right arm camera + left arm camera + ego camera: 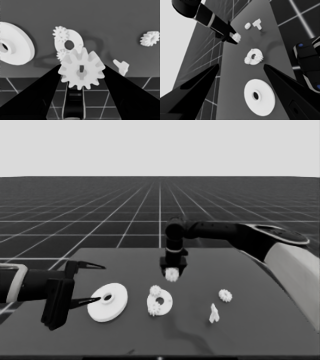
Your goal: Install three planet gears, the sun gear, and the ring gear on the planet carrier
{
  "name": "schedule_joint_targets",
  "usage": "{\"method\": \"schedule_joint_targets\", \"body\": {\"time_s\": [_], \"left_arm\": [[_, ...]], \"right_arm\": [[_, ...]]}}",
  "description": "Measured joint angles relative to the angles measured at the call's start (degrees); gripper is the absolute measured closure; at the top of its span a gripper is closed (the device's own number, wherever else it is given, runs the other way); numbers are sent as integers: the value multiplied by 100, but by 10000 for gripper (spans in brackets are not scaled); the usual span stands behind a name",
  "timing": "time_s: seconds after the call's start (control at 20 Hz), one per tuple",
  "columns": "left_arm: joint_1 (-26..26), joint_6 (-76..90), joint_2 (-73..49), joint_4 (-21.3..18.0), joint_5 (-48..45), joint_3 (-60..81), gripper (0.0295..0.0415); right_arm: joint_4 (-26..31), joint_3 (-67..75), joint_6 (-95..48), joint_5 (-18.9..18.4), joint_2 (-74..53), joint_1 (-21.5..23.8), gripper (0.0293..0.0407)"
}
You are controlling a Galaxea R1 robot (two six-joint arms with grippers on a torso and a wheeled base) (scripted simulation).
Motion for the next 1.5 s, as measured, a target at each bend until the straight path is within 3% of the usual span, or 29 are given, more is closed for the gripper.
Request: {"method": "schedule_joint_targets", "body": {"time_s": [0.05, 0.1, 0.15, 0.2, 0.3, 0.55, 0.65, 0.75, 1.05, 1.1, 1.2, 1.3, 1.5], "left_arm": [[0, 0, 0, 0, 0, 0, 326], [0, 0, 0, 0, 0, 0, 326], [0, 0, 0, 0, 0, 0, 326], [0, 0, 0, 0, 0, 0, 326], [0, 0, 0, 0, 0, 0, 326], [0, 0, 0, 0, 0, 0, 326], [0, 0, 0, 0, 0, 0, 326], [0, 0, 0, 0, 0, 0, 326], [0, 0, 0, 0, 0, 0, 326], [0, 0, 0, 0, 0, 0, 326], [0, 0, 0, 0, 0, 0, 326], [0, 0, 0, 0, 0, 0, 326], [0, 0, 0, 0, 0, 0, 326]], "right_arm": [[0, -6, 5, 0, 8, 0, 388], [-876, 26, 33, 160, -1, -723, 388], [-1400, -139, -71, 265, 42, -1364, 388], [-1687, -356, -207, 358, 99, -1712, 388], [-1931, -636, -374, 477, 176, -1997, 388], [-2041, -788, -462, 548, 223, -2110, 388], [-2047, -796, -466, 552, 224, -2116, 328], [-2049, -799, -468, 553, 224, -2118, 316], [-2050, -801, -468, 554, 224, -2119, 315], [-1331, -59, -32, 179, 4, -1522, 315], [-467, 154, 123, 43, -33, -488, 315], [-158, 67, 68, 19, -4, -150, 315], [-18, -2, 21, 3, 16, -13, 315]]}}
